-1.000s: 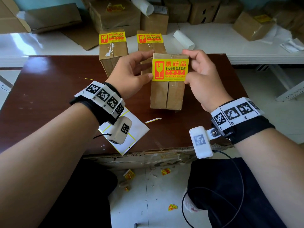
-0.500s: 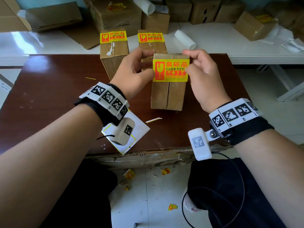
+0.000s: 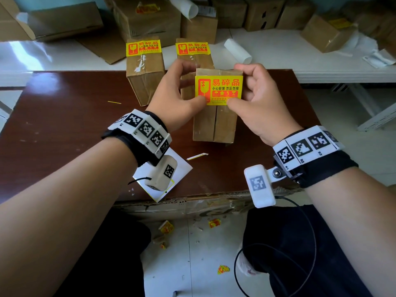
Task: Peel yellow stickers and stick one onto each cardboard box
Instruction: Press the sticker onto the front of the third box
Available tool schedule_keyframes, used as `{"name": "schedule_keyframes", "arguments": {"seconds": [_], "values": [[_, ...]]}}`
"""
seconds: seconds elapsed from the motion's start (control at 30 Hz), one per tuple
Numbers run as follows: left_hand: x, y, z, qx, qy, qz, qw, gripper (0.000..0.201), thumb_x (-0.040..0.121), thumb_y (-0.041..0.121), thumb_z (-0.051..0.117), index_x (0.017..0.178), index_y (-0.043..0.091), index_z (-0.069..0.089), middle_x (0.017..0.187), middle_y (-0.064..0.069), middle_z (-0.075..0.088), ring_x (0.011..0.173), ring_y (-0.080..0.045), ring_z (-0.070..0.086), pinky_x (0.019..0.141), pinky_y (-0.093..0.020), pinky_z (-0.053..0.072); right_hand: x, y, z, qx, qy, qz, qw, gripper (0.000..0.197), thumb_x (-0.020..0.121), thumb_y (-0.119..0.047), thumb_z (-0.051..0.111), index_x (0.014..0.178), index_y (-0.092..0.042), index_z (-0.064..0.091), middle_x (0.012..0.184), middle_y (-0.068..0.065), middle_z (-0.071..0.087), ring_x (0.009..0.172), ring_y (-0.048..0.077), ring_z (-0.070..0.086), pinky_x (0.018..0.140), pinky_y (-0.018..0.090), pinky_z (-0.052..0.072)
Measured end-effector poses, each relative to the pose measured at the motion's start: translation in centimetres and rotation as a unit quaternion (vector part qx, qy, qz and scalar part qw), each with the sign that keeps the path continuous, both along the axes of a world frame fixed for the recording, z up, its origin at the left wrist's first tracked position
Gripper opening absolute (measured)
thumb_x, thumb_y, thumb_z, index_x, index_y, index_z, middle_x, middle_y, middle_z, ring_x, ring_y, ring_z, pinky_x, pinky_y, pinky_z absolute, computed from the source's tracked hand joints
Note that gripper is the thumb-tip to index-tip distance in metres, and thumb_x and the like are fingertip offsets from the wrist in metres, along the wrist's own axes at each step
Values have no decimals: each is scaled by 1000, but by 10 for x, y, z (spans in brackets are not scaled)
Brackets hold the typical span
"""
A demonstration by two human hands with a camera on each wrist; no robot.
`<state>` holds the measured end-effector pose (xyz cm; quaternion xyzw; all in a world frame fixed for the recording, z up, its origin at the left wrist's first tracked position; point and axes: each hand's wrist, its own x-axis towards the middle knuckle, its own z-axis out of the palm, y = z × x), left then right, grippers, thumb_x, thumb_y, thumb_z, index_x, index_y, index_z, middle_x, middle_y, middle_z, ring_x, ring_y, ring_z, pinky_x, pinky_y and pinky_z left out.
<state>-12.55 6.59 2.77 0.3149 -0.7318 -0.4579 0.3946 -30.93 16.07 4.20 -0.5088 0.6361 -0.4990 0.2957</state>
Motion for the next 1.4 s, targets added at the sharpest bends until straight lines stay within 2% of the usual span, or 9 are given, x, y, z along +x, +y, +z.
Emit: {"name": "schedule_keyframes", "arguments": {"seconds": [0.23, 0.47, 0.67, 0.83, 0.93, 1.1, 1.17, 1.27, 1.4], "values": [[-9, -3, -4, 9, 17, 27, 999, 41, 90, 24, 73, 124, 12, 54, 125, -4, 67, 111, -17, 71, 79, -24, 60, 1, -4, 0, -22, -25, -23, 999, 45, 101, -6, 68, 142, -17, 53, 136, 5, 70, 123, 11, 71, 104, 31, 60], [-13, -4, -6, -25, 6, 84, 996, 53, 86, 36, 87, 122, 9, 60, 121, 0, 69, 99, 2, 70, 82, -16, 57, -1, -2, -4, -7, 1, 1, 1000, 67, 85, -2, 75, 142, -24, 48, 136, 3, 68, 121, 14, 73, 105, 40, 62], [-10, 0, -5, -28, 17, 68, 997, 48, 85, 25, 88, 120, 7, 61, 117, 1, 69, 93, 10, 68, 81, -13, 54, 2, -3, -3, -30, 1, -26, 999, 58, 82, -31, 82, 134, -32, 57, 135, -1, 69, 127, 16, 69, 109, 47, 58], [-10, -1, -1, 53, 75, 93, 991, 4, 88, 23, 74, 88, 26, 72, 107, -4, 79, 92, -20, 78, 80, -52, 65, 1, -7, -5, -24, -6, -21, 999, 50, 85, -12, 71, 130, -28, 56, 125, 3, 72, 119, 16, 72, 107, 46, 60], [-10, -1, 2, 93, 84, 107, 986, 17, 86, 24, 71, 73, 35, 74, 108, -3, 80, 93, -25, 78, 81, -57, 65, -2, -8, -4, -19, -18, -14, 1000, 50, 87, -3, 64, 129, -29, 58, 132, 4, 70, 122, 15, 71, 107, 42, 61], [-11, 1, 0, 90, 93, 95, 987, 4, 91, 23, 76, 91, 20, 73, 94, 8, 79, 83, -9, 75, 75, -41, 66, -5, -8, -4, -34, -40, -10, 999, 43, 96, -5, 74, 131, -24, 61, 133, 5, 71, 119, 12, 74, 104, 34, 61], [-10, 0, -1, 81, 92, 90, 988, 19, 91, 21, 83, 102, 9, 74, 92, 12, 78, 85, -5, 76, 74, -29, 63, -8, -7, -4, -35, -46, -3, 998, 45, 95, -5, 80, 133, -20, 62, 135, 7, 71, 119, 14, 75, 103, 32, 61], [-7, -1, 1, 91, 84, 91, 988, 37, 88, 23, 86, 117, 1, 77, 110, 3, 79, 99, -7, 77, 86, -32, 65, -18, -6, 0, -22, -63, 14, 998, 52, 92, 0, 83, 137, -14, 62, 139, 9, 70, 121, 17, 75, 102, 32, 61], [-5, 2, 2, 115, 84, 84, 986, 40, 91, 22, 83, 126, 3, 75, 111, 0, 80, 104, -9, 77, 89, -34, 65, -28, 0, 3, -8, -81, 34, 996, 57, 90, 3, 81, 143, -10, 62, 136, 3, 73, 121, 17, 75, 100, 30, 61]]}}
